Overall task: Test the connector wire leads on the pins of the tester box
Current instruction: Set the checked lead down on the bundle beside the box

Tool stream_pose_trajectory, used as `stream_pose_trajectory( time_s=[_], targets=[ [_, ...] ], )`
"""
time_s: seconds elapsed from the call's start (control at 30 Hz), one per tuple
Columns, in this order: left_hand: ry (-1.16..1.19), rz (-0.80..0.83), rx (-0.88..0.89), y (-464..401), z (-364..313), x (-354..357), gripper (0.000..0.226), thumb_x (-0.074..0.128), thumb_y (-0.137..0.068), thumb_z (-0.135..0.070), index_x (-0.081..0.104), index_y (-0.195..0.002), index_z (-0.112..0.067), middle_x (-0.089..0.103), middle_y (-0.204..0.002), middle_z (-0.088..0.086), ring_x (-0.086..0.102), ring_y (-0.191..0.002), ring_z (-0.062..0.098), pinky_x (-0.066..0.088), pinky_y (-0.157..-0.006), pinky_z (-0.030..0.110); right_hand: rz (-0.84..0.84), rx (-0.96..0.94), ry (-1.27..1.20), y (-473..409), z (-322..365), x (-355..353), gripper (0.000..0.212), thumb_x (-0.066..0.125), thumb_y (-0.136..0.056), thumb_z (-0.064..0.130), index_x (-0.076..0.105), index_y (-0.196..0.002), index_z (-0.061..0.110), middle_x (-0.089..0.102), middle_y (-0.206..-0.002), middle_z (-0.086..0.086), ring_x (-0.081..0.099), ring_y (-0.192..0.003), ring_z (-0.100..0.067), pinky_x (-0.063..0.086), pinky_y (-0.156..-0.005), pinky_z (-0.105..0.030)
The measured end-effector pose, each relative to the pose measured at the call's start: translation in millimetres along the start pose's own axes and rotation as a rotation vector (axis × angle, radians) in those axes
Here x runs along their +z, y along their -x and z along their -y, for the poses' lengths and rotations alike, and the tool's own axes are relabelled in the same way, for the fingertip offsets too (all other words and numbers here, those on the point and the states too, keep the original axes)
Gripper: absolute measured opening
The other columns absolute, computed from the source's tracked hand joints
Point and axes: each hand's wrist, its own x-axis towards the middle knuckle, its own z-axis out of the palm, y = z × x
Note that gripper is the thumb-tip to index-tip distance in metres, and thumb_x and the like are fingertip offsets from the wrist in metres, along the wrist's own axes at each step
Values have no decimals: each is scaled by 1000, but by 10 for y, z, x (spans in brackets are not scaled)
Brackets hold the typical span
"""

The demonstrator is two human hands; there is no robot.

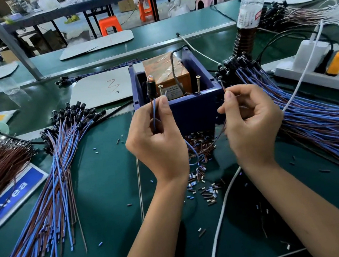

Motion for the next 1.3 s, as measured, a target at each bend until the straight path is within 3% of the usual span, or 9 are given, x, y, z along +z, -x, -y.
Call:
stream_pose_trajectory(
  time_s=[0.27, 0.4, 0.5, 0.57, 0.7, 0.8, 0.97, 1.17, 1.3],
  targets=[
    [145, 576, -313, 638, -713, 763, 25, 73, -95, -26, 72, -72, -15, 62, -59, -10, 51, -53, 4, 46, -53, 27, -252, 127, -6, -159, -41, -907, 13, 65, -102, 24, 70, -97, 14, 72, -73, -4, 61, -46, -27, 51, -45, -34],
    [38, 883, -510, 1001, -911, 1339, 34, 65, -95, -24, 68, -71, 1, 59, -60, 6, 50, -58, 22, 41, -59, 34, -404, 229, 63, -501, -142, -1490, 12, 66, -97, 26, 68, -86, 23, 72, -67, -1, 53, -37, -19, 44, -42, -29],
    [123, 998, -889, 1202, -1002, 1643, 23, 57, -97, -13, 65, -79, -2, 59, -70, 10, 46, -59, 27, 38, -58, 31, -435, 315, 166, -763, -177, -1838, 18, 68, -92, 27, 68, -74, 26, 73, -64, 6, 50, -35, -10, 43, -43, -24],
    [239, 1050, -1132, 1201, -1031, 1802, 25, 43, -102, -3, 58, -82, -6, 54, -67, 7, 44, -43, 17, 34, -44, 19, -392, 382, 240, -889, -193, -2003, 17, 70, -89, 27, 72, -72, 27, 71, -60, 9, 54, -40, -8, 50, -49, -30],
    [467, 834, -1463, 1066, -1018, 2088, 31, 20, -106, -1, 46, -92, -8, 42, -47, 0, 29, -23, 4, 18, -27, 14, -324, 300, 514, -983, -188, -2219, 30, 64, -90, 44, 80, -97, 20, 75, -89, -2, 67, -78, -20, 56, -74, -42],
    [598, 623, -1429, 997, -967, 2134, 31, 27, -109, 1, 51, -89, -7, 48, -62, 5, 41, -37, 6, 28, -32, 11, -95, 83, 794, -899, -74, -2072, 34, 55, -99, 51, 77, -107, 27, 69, -113, 0, 55, -110, -33, 37, -87, -43],
    [750, 419, -1376, 833, -968, 2093, 26, 39, -110, -4, 54, -90, -7, 59, -75, 10, 58, -44, 8, 45, -40, 11, 358, 45, 962, -808, -57, -1661, 29, 53, -104, 48, 71, -127, 40, 69, -128, 1, 46, -137, -20, 9, -118, -63],
    [940, 311, -1291, 464, -908, 1950, 19, 47, -106, 0, 61, -93, -2, 64, -93, 16, 63, -81, 20, 55, -71, 22, 413, 40, 992, -841, -172, -1631, 28, 68, -96, 48, 74, -122, 38, 71, -112, 0, 50, -128, -18, 10, -119, -62],
    [586, 379, -1019, 311, -808, 1845, 8, 66, -99, -7, 69, -93, -10, 68, -88, 5, 60, -76, 14, 56, -80, 29, 324, 39, 1052, -884, -205, -1694, 13, 68, -99, 36, 79, -105, 36, 74, -101, 3, 53, -121, -25, 15, -114, -57]
  ],
)
